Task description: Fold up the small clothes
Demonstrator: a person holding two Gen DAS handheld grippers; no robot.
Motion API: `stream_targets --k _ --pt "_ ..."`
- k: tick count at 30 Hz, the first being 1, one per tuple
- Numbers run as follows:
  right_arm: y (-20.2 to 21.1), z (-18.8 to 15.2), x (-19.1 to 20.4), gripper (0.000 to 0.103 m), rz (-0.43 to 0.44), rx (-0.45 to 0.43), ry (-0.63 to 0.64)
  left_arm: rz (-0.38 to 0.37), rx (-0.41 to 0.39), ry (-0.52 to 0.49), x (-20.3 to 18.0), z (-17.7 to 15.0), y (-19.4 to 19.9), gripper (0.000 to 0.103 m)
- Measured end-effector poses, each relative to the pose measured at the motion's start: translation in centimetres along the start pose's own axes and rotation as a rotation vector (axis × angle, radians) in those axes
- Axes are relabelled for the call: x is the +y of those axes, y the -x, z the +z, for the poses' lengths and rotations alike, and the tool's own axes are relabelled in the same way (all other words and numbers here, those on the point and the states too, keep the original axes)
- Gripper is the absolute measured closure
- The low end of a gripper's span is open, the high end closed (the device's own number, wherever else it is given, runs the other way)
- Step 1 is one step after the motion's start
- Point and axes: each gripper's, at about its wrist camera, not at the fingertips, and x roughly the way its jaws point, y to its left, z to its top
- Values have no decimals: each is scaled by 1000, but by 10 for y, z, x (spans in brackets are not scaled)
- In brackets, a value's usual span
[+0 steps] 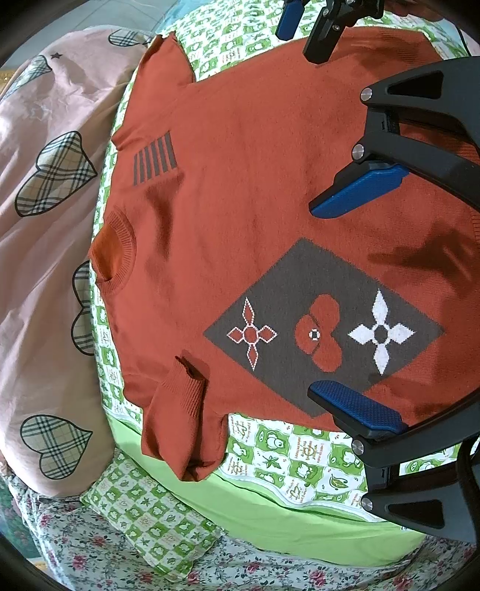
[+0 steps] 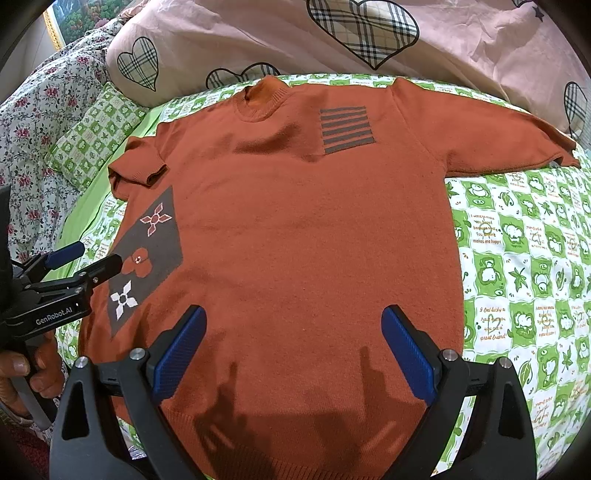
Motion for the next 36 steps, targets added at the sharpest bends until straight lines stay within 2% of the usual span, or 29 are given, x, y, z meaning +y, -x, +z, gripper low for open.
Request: stream_targets --k 13,17,21,25,31,36 --pt "0 1 -1 7 -1 -6 2 21 -3 -13 1 0 -4 13" --pt "0 7 -4 7 7 12 -11 20 42 -21 0 0 -9 13" --pt "-1 8 -8 7 16 -29 -21 22 69 -31 -1 0 -12 13" --pt "-4 7 -9 7 13 -29 -33 18 83 -35 0 0 -16 13" --pt "-8 8 -11 7 -49 -31 -29 -8 79 -28 8 4 -25 12" --pt "-6 13 -28 7 -96 -42 -94 -45 98 -34 14 7 -41 11"
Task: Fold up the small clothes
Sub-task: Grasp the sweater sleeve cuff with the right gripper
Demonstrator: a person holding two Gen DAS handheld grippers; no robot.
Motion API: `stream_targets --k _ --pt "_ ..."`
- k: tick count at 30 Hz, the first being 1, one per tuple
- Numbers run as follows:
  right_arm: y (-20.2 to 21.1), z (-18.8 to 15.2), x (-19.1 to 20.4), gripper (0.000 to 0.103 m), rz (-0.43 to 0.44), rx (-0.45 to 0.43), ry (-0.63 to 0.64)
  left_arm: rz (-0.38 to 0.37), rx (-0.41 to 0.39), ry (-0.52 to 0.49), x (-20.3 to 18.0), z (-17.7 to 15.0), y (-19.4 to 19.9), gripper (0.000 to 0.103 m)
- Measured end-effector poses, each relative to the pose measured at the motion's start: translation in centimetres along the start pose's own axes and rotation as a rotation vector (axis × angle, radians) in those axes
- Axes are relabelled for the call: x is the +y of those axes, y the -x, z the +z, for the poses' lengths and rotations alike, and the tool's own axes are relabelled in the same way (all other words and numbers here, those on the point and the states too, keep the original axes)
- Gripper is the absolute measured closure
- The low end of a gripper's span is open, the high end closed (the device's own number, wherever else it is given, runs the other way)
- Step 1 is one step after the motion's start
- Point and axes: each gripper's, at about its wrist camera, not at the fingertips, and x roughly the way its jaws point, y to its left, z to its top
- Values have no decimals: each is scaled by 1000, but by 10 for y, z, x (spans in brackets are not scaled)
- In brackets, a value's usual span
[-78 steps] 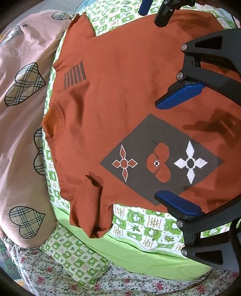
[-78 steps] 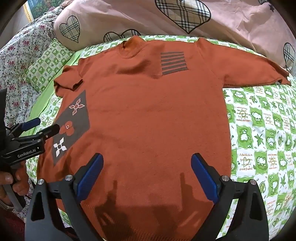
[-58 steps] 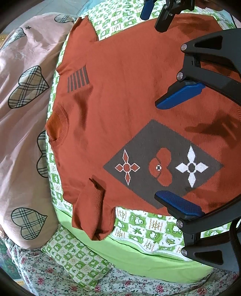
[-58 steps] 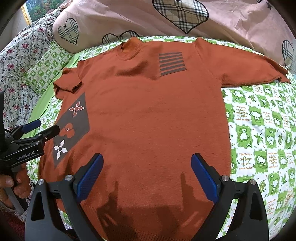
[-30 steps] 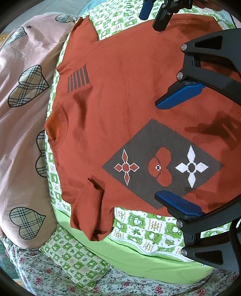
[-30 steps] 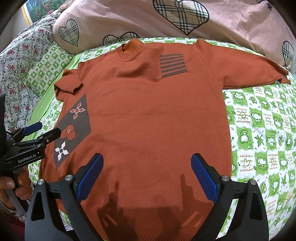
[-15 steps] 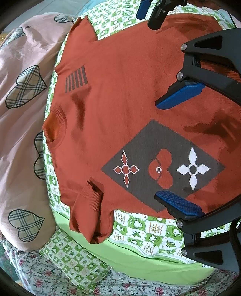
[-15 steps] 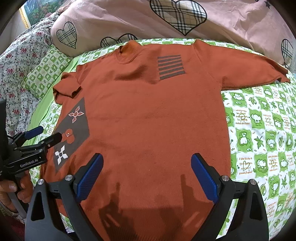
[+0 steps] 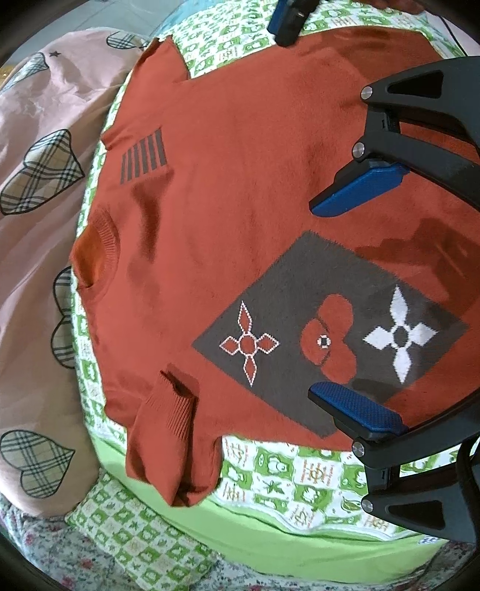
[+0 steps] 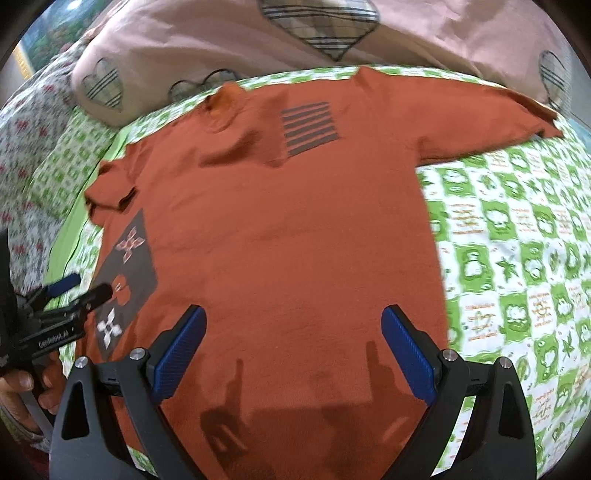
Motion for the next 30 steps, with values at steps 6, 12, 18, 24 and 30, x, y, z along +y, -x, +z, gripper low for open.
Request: stream_targets --k 6,12,18,24,30 --pt "5 13 -60 7 -22 -27 -135 40 16 7 -2 19 -17 11" --pt "8 48 -160 9 -39 -101 -291 95 -14 43 -9 44 -14 11" --pt "6 94 -263 26 -105 -182 -428 127 -3 103 -18 65 -28 11" --pt "-27 133 -369 42 -106 -228 -612 150 0 140 -41 80 -36 11" --pt "-58 159 -424 42 -109 -241 -701 137 27 116 -62 85 -47 11"
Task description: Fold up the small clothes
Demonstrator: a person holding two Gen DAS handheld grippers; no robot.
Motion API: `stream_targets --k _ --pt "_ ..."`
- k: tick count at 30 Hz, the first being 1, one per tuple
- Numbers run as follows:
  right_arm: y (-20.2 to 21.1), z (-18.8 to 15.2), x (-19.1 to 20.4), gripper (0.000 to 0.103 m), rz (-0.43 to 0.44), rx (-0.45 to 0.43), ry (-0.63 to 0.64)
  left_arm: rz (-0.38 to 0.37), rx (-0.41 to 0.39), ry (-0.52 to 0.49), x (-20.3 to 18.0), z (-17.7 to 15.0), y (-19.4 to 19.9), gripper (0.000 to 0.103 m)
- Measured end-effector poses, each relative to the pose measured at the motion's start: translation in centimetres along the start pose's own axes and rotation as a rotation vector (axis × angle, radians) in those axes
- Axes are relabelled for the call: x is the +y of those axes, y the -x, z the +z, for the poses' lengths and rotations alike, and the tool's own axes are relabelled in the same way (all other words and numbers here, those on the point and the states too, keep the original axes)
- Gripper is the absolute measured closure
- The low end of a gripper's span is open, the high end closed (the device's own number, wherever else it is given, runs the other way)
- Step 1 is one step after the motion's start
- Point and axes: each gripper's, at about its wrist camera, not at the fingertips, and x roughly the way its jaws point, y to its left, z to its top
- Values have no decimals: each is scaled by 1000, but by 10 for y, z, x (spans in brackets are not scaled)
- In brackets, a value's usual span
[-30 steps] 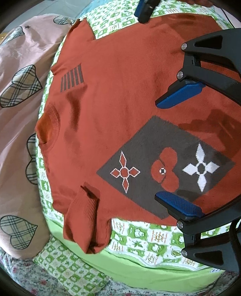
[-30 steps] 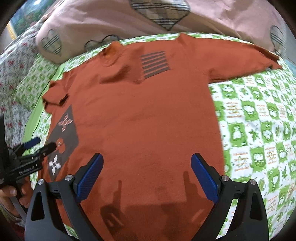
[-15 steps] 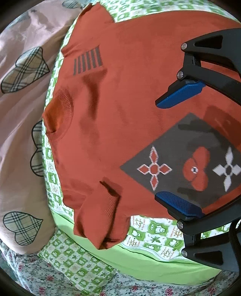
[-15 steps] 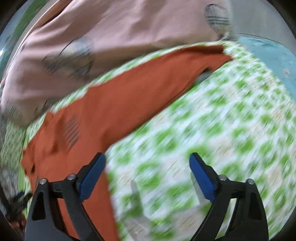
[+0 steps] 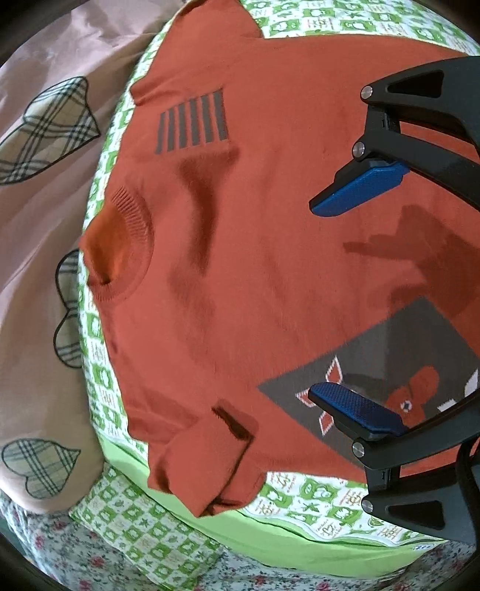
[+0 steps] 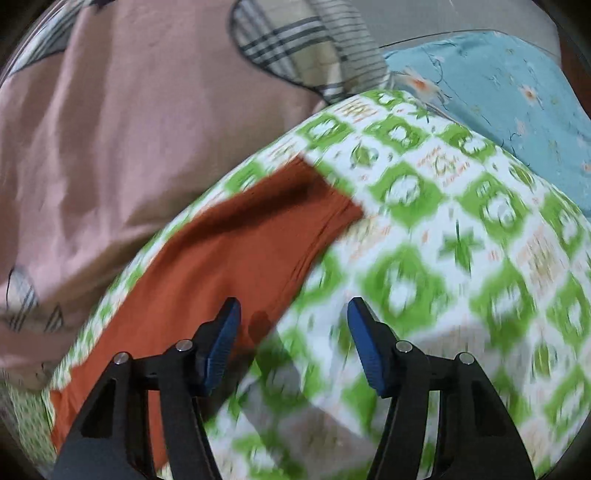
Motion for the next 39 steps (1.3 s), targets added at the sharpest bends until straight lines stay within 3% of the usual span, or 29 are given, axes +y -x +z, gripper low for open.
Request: stream_targets --k 4,5,6,8,12,18,26,30,36,39 --pt "-20 20 5 43 -4 -24 21 -1 16 4 1 4 -9 11" --pt "-24 23 5 56 0 -27 20 -8 17 10 3 6 -11 11" --pt "-28 25 6 77 0 -22 10 -12 19 13 4 7 -13 11" --pt "-27 24 10 95 6 -12 2 -19 16 13 7 11 -17 11" --pt "2 4 49 96 78 -37 101 -43 19 27 17 17 -26 11" --pt "58 -68 153 96 291 10 322 -102 8 44 39 27 -28 11" --pt "80 -204 316 96 644 228 460 -240 -36 17 80 32 -15 11" --pt "69 -276 379 96 759 360 504 -298 -41 40 110 29 -12 11" --pt "59 -362 433 96 856 544 561 -369 -33 55 138 22 -14 11" --pt "46 -386 447 92 818 605 596 -414 -23 62 140 20 -20 11"
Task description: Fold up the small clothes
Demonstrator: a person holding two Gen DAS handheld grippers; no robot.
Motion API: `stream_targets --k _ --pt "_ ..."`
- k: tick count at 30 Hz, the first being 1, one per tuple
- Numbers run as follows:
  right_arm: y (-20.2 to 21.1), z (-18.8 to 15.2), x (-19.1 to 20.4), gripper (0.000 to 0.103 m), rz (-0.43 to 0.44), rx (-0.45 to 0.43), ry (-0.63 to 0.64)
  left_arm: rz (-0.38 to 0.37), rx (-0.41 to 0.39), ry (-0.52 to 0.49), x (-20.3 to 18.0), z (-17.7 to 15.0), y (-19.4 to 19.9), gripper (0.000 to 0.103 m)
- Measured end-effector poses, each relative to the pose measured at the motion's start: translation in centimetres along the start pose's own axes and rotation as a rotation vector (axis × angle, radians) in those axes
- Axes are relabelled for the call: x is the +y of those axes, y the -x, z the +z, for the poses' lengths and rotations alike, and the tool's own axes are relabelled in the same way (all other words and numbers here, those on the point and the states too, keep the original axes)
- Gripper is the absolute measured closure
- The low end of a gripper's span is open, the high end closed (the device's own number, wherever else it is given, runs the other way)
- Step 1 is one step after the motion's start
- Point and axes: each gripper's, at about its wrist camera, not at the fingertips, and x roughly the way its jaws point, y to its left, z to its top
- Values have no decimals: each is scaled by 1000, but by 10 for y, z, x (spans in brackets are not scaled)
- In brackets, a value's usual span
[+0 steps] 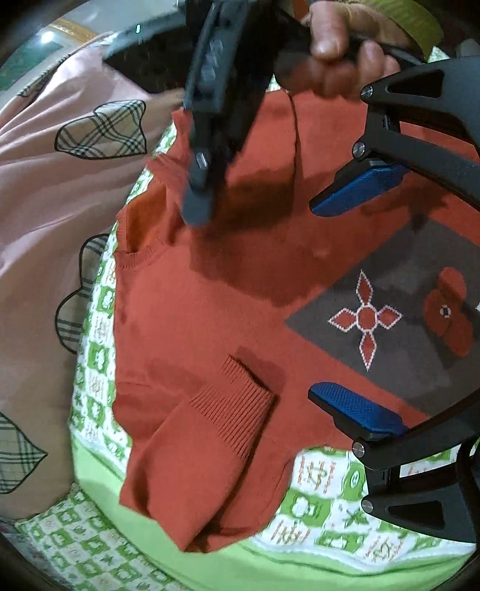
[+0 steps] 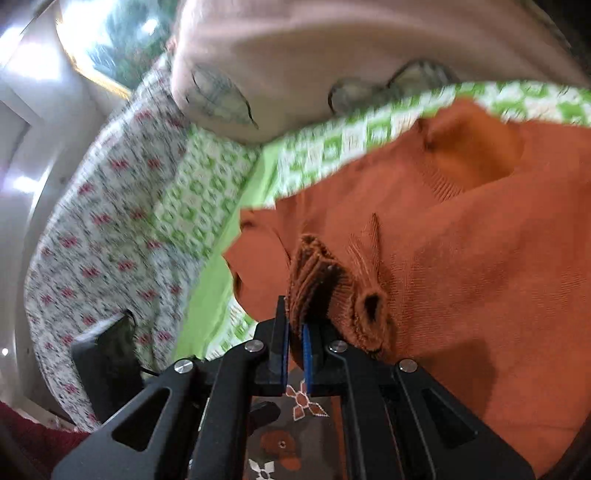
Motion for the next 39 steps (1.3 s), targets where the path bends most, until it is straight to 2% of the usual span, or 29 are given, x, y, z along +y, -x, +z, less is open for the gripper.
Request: stream_targets --k 1,2,3,5,7,14,16,17,18,19,20,21,24,26,28,30,32,34,35,36,39 --pt "-4 2 -5 91 -16 15 -21 -7 10 2 0 0 -4 11" --pt "-10 1 -8 82 -25 32 -46 -17 20 5 1 1 -9 11" --pt "-13 -1 -16 60 -19 63 -92 -24 26 7 0 1 -13 11" --pt "-5 -5 -24 42 -25 67 -137 -36 45 15 -2 6 -27 11" --pt "13 -10 -25 42 -36 38 -128 -46 57 16 -6 12 -39 11" --pt "97 -33 -41 42 -114 -102 -205 48 45 -36 -25 46 -92 11" --pt "119 -42 -50 42 -143 -141 -236 55 23 -38 -26 55 -100 21" --pt "125 -46 -52 42 -161 -151 -244 46 9 -40 -27 59 -101 37" --pt "133 -50 -56 42 -181 -157 -252 26 -2 -40 -27 63 -100 69" --pt "141 -54 -61 42 -200 -164 -262 1 -6 -34 -26 67 -98 92" --pt "149 -58 -66 42 -213 -173 -272 -4 -10 -21 -24 69 -92 93" --pt "155 -61 -70 42 -225 -182 -281 -17 -52 9 -18 70 -77 93" --pt "171 -69 -81 42 -257 -218 -310 -84 -108 80 2 63 -41 93" --pt "178 -72 -90 42 -276 -236 -335 -109 -80 102 14 53 -38 92" --pt "182 -74 -100 42 -293 -239 -357 -100 -29 99 18 47 -50 86" --pt "183 -71 -106 42 -317 -237 -371 -90 27 113 20 46 -66 59" --pt "187 -66 -109 42 -342 -249 -364 -82 18 131 24 49 -74 45" --pt "193 -58 -109 42 -386 -265 -339 -80 -4 140 24 55 -80 49" --pt "196 -54 -110 42 -401 -270 -331 -88 -10 132 22 59 -84 76" --pt "199 -48 -111 42 -415 -277 -323 -88 -3 120 21 64 -87 92" --pt "213 -37 -116 42 -452 -305 -308 -68 -65 116 27 65 -66 93"
